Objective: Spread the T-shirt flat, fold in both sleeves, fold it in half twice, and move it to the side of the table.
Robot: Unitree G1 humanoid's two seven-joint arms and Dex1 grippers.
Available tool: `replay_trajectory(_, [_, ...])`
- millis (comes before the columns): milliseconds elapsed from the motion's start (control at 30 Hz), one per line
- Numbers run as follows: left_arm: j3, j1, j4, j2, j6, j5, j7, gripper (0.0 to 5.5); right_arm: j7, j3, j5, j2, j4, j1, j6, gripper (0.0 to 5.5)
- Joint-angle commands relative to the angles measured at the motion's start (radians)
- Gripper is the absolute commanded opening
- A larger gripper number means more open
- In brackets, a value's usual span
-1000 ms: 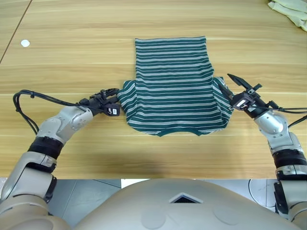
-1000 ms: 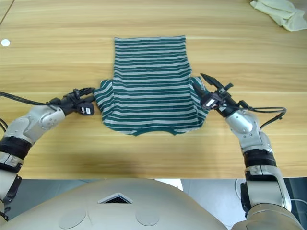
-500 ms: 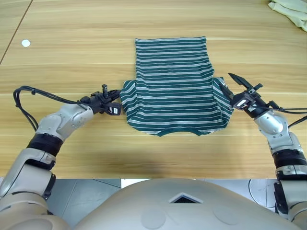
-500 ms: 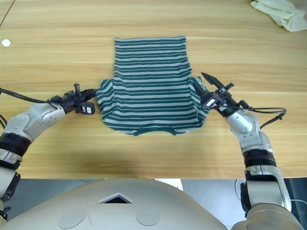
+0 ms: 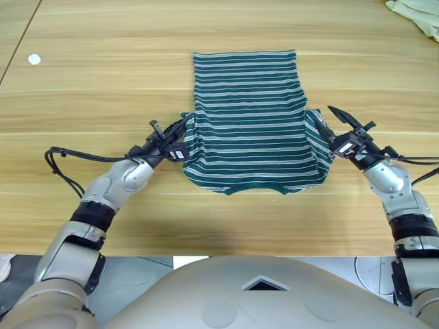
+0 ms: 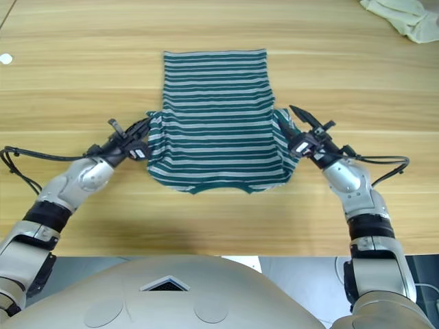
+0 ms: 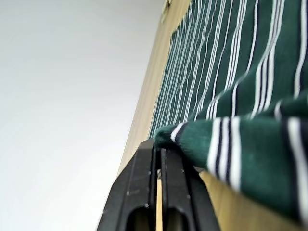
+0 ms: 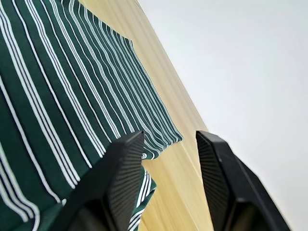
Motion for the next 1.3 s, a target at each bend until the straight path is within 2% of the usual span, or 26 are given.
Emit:
replay_trajectory(33, [-0.026, -0.033, 0.027, -0.032, -0.031, 0.028, 0.014, 0.01, -0.01, 0.009, -0.018, 0.009, 0.015, -0.027, -0.002, 2.0])
replay_trajectory(533, [-0.074, -0.137, 0.137, -0.141, -0.072, 0.056, 0.038, 0.01, -0.036, 0.04, -0.052, 0.04, 0.05, -0.049, -0.002, 2.0])
replay_trajectory(900, [-0.114, -0.106, 0.171, -0.168, -0.141, -0.014, -0.071, 1.96, -0.05, 0.046, -0.051, 0.037, 0.035, -0.039, -0.003, 2.0])
replay_trajectory(933, [-0.11, -0.103, 0.163, -0.166, -0.139, -0.015, -0.068, 1.96, -0.05, 0.045, -0.051, 0.035, 0.033, -0.039, -0.002, 2.0])
replay_trajectory(1100, [-0.159, 0.021, 0.07, -0.083, -0.205, -0.109, -0.271, 1.96, -0.047, -0.002, -0.039, -0.023, -0.036, 0.001, 0.015, 2.0])
replay_trajectory(1300, [-0.206, 0.129, 0.025, 0.005, -0.182, -0.166, -0.477, 1.96, -0.035, -0.131, 0.008, -0.121, -0.18, 0.067, 0.078, 2.0])
